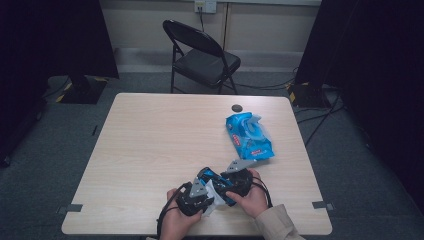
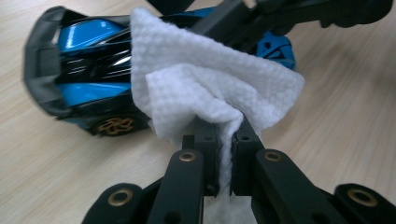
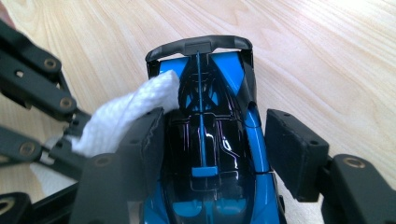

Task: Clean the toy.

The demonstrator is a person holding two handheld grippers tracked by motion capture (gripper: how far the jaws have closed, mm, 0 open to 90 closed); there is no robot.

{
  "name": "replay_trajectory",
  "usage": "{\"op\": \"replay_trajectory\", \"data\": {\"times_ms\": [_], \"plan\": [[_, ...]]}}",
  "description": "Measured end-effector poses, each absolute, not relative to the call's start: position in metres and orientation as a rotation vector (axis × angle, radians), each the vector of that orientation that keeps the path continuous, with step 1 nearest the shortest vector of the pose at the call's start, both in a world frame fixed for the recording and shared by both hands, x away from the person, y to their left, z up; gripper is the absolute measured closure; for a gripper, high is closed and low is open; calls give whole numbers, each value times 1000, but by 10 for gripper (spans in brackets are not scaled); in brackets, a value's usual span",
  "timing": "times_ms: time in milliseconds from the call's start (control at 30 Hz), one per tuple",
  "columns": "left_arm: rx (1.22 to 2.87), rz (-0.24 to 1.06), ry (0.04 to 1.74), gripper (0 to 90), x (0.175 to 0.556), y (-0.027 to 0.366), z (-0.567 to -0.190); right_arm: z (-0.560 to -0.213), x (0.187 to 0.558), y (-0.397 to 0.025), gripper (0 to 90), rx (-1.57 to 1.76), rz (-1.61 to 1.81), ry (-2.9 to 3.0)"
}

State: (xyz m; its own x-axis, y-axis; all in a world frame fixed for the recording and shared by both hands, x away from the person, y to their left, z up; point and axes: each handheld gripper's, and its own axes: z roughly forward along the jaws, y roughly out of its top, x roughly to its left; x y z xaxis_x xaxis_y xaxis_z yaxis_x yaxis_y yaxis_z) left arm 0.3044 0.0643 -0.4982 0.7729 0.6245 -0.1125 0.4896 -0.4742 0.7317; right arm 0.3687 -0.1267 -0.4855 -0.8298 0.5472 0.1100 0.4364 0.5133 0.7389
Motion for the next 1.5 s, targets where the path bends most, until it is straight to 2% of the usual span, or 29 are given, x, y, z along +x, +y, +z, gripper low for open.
{"op": "replay_trajectory", "data": {"times_ms": [1500], "plan": [[2167,112,686,850,287,19,-501,-486,369,-127,392,851,1220,2612]]}}
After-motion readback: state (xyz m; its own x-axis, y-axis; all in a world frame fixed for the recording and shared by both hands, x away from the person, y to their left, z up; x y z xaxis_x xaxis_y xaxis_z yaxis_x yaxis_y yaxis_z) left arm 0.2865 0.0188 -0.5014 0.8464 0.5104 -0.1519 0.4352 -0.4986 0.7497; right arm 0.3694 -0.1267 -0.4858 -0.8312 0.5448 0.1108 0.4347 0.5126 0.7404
